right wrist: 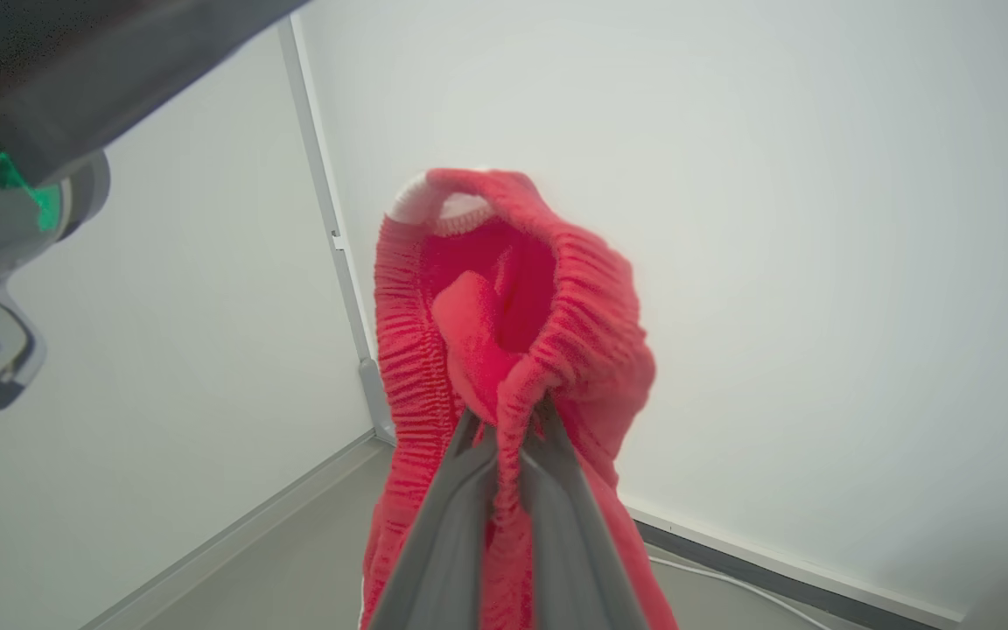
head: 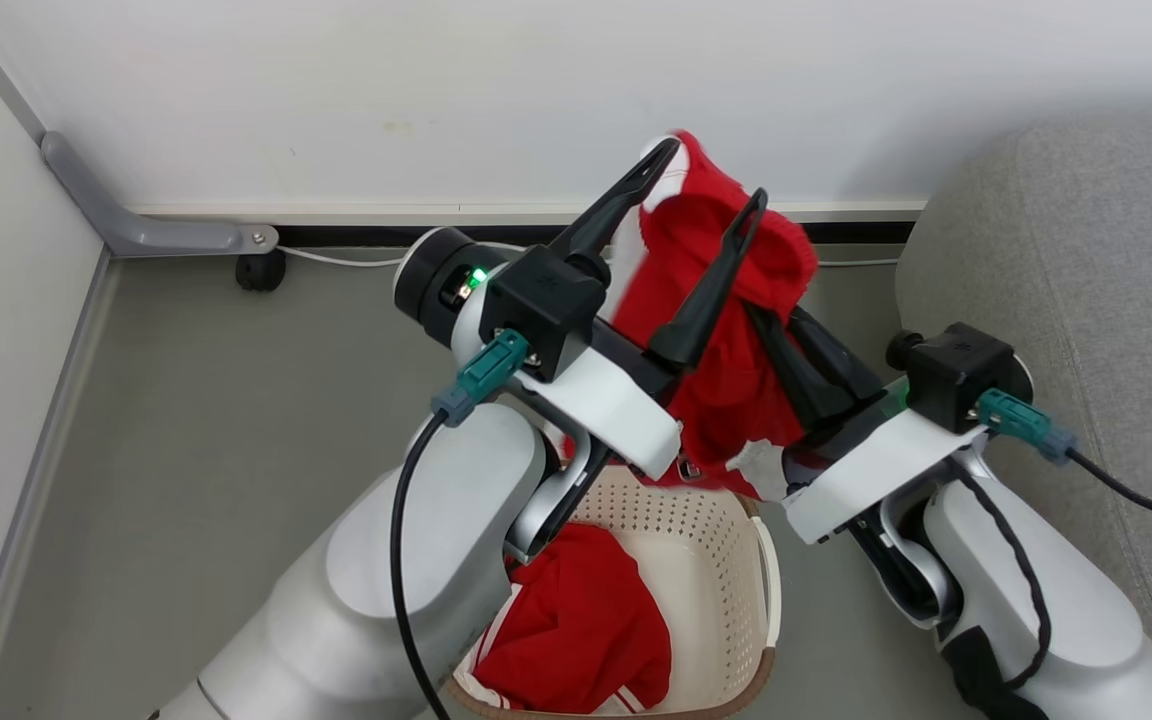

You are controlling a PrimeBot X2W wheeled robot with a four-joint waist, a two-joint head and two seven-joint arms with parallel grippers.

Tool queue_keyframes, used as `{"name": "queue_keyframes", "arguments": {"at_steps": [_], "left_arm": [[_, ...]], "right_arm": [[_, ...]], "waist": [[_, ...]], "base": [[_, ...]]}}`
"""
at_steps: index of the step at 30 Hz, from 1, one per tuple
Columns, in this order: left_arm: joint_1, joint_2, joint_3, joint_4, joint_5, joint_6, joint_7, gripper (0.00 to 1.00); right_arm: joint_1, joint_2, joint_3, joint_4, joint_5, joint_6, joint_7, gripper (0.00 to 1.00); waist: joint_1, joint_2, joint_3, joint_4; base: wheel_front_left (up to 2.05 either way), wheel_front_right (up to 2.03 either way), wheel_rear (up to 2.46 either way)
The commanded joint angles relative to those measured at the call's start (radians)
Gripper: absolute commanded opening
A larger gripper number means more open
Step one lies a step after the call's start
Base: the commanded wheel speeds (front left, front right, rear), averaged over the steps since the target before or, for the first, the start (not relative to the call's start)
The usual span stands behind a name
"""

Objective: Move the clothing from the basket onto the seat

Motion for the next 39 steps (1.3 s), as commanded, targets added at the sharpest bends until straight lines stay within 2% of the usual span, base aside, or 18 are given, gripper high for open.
{"name": "queue_keyframes", "arguments": {"at_steps": [1, 11, 24, 35, 39], "left_arm": [[-0.003, 0.013, 0.041, -0.013, 0.011, -0.009, -0.005, 1.00], [0.066, 0.013, 0.065, 0.028, 0.040, -0.047, -0.005, 1.00], [0.135, 0.013, 0.066, 0.076, 0.050, -0.097, -0.005, 1.00], [0.185, 0.013, 0.083, 0.100, 0.051, -0.138, -0.005, 1.00], [0.208, 0.013, 0.091, 0.107, 0.051, -0.151, -0.005, 1.00]], "right_arm": [[0.017, 0.003, -0.016, -0.040, 0.005, 0.004, -0.006, 0.00], [0.054, -0.025, -0.125, -0.092, 0.002, 0.004, -0.006, 0.00], [0.068, -0.054, -0.216, -0.149, 0.003, 0.004, -0.006, 0.00], [0.077, -0.061, -0.281, -0.182, 0.002, 0.004, -0.006, 0.00], [0.079, -0.062, -0.292, -0.189, 0.001, 0.004, -0.006, 0.00]], "waist": [[0.0001, 0.0000, -0.002, -0.004], [0.0001, 0.0000, -0.015, -0.044], [0.0001, 0.0000, -0.017, -0.148], [0.0000, 0.0000, -0.029, -0.280], [0.0000, 0.0000, -0.035, -0.351]], "base": [[0.00, 0.00, 0.00], [0.00, 0.00, 0.00], [0.00, 0.00, 0.00], [0.00, 0.00, 0.00], [0.00, 0.00, 0.00]]}}
